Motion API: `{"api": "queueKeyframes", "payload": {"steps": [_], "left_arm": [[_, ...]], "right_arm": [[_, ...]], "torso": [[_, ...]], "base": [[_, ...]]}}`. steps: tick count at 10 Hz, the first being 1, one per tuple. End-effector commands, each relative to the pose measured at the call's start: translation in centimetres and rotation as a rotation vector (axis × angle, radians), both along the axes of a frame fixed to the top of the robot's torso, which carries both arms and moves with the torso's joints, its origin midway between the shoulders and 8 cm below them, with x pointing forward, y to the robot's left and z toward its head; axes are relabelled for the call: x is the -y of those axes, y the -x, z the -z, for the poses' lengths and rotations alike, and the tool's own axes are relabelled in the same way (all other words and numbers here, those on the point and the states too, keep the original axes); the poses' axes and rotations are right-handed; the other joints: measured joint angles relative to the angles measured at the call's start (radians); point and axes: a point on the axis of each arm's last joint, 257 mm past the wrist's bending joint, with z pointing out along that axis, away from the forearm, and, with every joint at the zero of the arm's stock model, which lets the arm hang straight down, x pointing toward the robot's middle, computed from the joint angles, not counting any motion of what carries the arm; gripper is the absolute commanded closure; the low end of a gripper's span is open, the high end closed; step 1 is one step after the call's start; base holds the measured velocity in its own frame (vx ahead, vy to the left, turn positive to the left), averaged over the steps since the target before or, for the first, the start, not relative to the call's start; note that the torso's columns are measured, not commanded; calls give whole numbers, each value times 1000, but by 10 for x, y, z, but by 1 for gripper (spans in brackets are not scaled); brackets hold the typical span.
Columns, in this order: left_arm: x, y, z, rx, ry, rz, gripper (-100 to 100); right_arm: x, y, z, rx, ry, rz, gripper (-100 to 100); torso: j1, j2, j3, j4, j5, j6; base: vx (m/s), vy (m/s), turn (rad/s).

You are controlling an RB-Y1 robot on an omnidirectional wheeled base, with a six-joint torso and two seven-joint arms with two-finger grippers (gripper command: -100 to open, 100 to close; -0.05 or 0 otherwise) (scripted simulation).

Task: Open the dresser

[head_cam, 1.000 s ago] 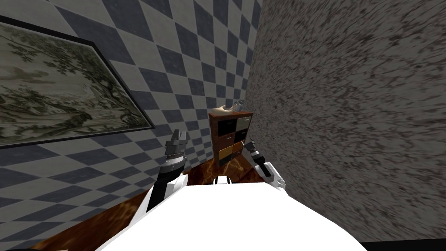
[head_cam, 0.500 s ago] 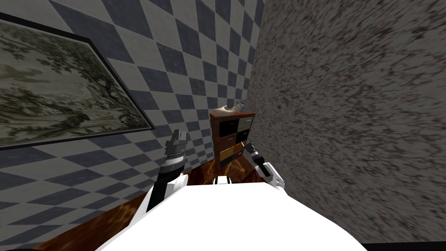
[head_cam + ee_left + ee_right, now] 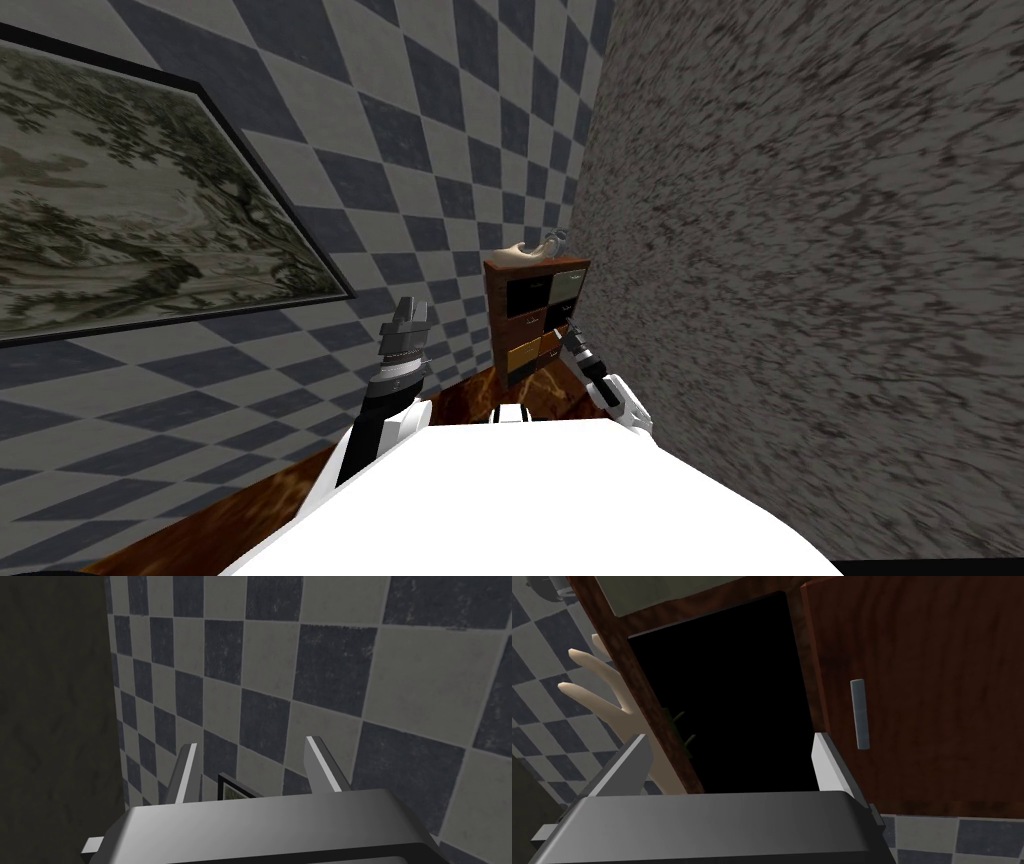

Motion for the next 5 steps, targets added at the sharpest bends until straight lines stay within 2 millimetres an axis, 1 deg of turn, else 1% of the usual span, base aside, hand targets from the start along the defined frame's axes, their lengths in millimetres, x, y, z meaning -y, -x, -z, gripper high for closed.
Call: {"api": "queueKeyframes", "payload": {"steps": [1,2,3,4,5], "left_arm": [[0,0,0,0,0,0,0],[0,0,0,0,0,0,0],[0,0,0,0,0,0,0],[0,0,0,0,0,0,0],[0,0,0,0,0,0,0]], "right_arm": [[0,0,6,8,59,16,-100],[0,-1,17,0,104,27,-100],[0,-1,17,7,124,33,-100],[-1,-1,27,-2,160,41,-100],[-1,-1,27,5,183,48,-100]], "torso": [[-1,1,0,0,0,0],[-2,3,2,1,-1,0],[-2,2,1,1,-1,0],[-1,1,1,0,0,0],[-1,0,0,0,0,0]], "base": [[17,16,-2],[27,23,25],[33,22,17],[48,30,28],[45,29,15]]}}
